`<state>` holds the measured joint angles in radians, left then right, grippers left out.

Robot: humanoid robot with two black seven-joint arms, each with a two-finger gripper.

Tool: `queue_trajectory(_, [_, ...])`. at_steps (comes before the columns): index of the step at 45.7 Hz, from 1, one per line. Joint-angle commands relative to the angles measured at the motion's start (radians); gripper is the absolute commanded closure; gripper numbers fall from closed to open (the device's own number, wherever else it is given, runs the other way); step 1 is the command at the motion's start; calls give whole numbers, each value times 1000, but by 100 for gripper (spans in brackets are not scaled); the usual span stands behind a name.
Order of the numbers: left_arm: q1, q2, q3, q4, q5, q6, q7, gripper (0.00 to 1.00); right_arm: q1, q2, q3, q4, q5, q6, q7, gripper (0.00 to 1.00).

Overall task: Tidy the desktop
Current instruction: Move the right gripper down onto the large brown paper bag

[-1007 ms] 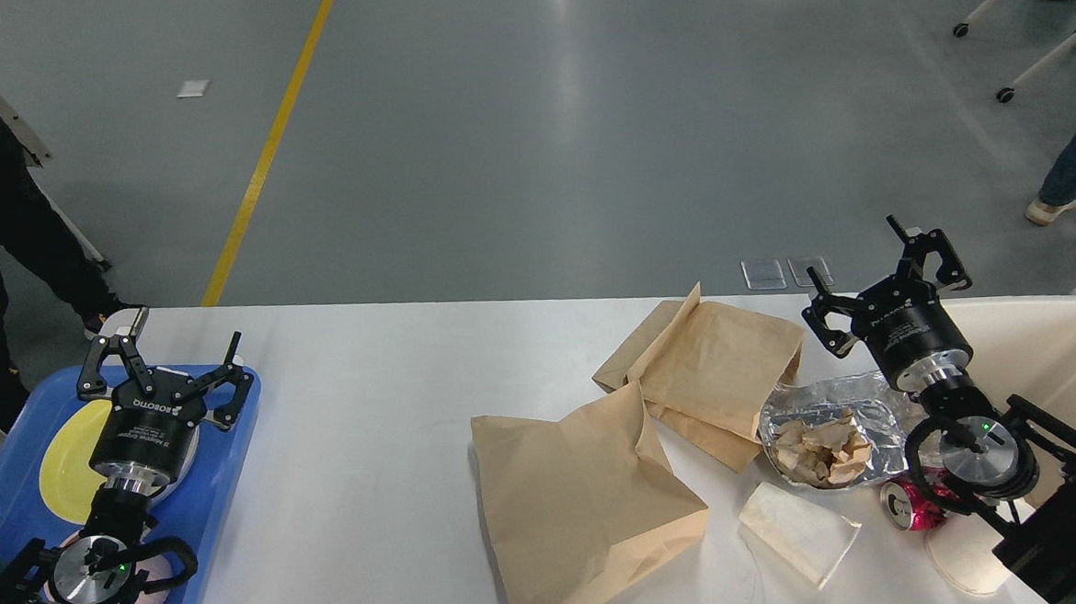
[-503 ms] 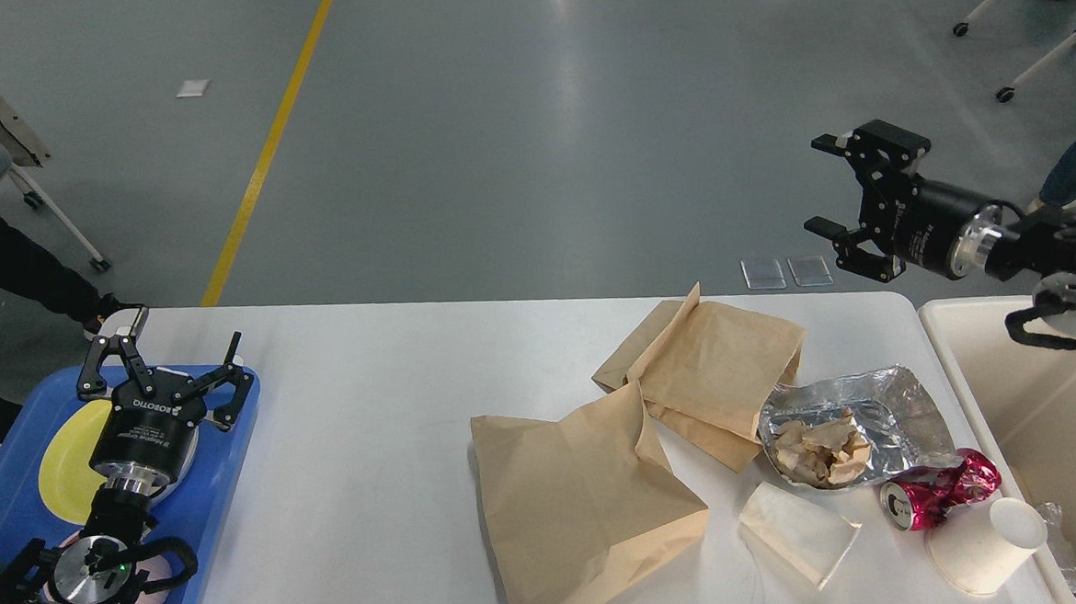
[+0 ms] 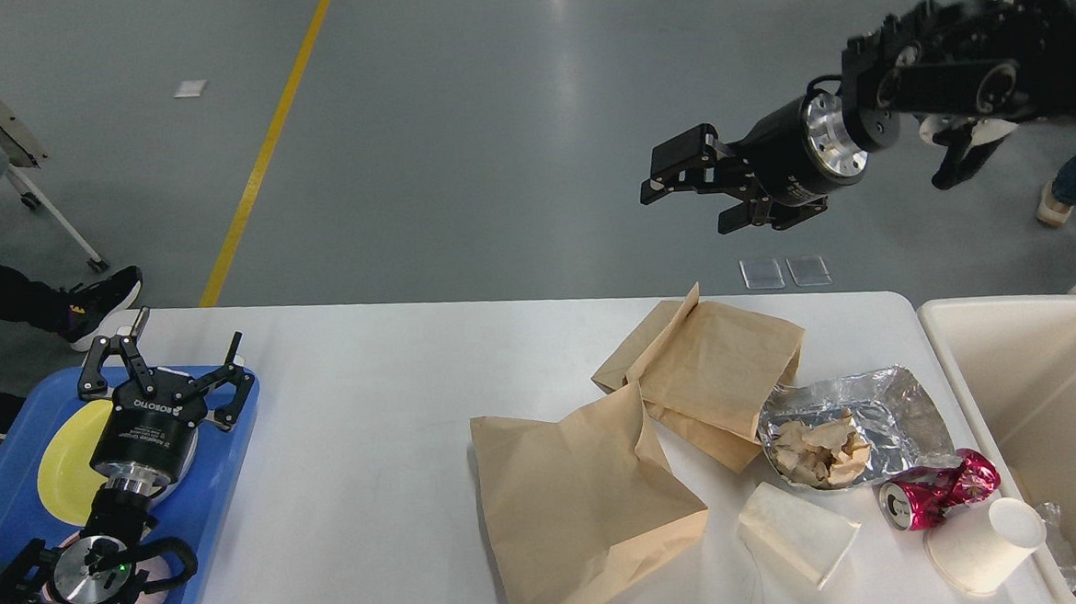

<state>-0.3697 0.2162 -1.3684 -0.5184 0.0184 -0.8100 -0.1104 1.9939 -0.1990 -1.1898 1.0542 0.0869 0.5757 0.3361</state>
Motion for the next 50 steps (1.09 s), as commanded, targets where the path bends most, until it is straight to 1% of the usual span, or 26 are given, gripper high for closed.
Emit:
queue_trajectory(1, [0, 0, 0, 0, 0, 0, 0, 3, 178, 55, -51, 73, -1, 147, -77, 0])
queue_trajectory(3, [0, 2, 0, 0, 0, 0, 0, 3, 236, 70, -53, 114, -2, 179, -135, 0])
queue_trajectory(5, [0, 0, 0, 0, 0, 0, 0, 3, 291, 88, -54, 179, -2, 187, -208, 0])
queue_trajectory(7, [0, 2, 0, 0, 0, 0, 0, 3, 337, 104, -53, 243, -4, 191, -293, 0])
queue_trajectory(10, [0, 2, 0, 0, 0, 0, 0, 3, 399, 112, -37, 326, -1, 199, -431, 0])
queue_trajectory(11, [0, 2, 0, 0, 0, 0, 0, 3, 419, 112, -31, 360, 2, 194, -469, 0])
queue_trajectory(13, [0, 2, 0, 0, 0, 0, 0, 3, 459, 109, -19, 436, 4, 187, -529, 0])
queue_trajectory(15, [0, 2, 0, 0, 0, 0, 0, 3, 508, 102, 1, 507, 5, 184, -560, 0])
queue_trajectory(16, [0, 2, 0, 0, 0, 0, 0, 3, 544, 92, 24, 562, 7, 185, -565, 0])
queue_trajectory(19, [0, 2, 0, 0, 0, 0, 0, 3, 571, 55, 71, 605, 33, 185, -563, 0])
queue_trajectory(23, [0, 2, -1, 0, 0, 0, 0, 3, 568, -3, 121, 612, 73, 184, -563, 0])
queue_trajectory(26, [0, 2, 0, 0, 0, 0, 0, 3, 553, -11, 131, 607, 80, 171, -563, 0])
queue_trajectory(30, [0, 2, 0, 0, 0, 0, 0, 3, 488, -13, 134, 601, 82, 110, -562, 0])
queue_trajectory(31, [0, 2, 0, 0, 0, 0, 1, 3, 452, -13, 134, 601, 80, 52, -562, 0])
queue_trajectory(32, [0, 2, 0, 0, 0, 0, 2, 3, 439, -11, 134, 602, 80, 32, -562, 0])
queue_trajectory(37, [0, 2, 0, 0, 0, 0, 2, 3, 384, 0, 159, 601, 73, -31, -560, 0])
queue_trajectory(41, [0, 2, 0, 0, 0, 0, 2, 3, 316, 0, 229, 572, 25, -42, -560, 0])
queue_trajectory(45, [0, 2, 0, 0, 0, 0, 2, 3, 254, 13, 262, 546, -105, -42, -559, 0])
queue_trajectory(50, [0, 2, 0, 0, 0, 0, 2, 3, 160, 47, 323, 544, -203, -43, -557, 0])
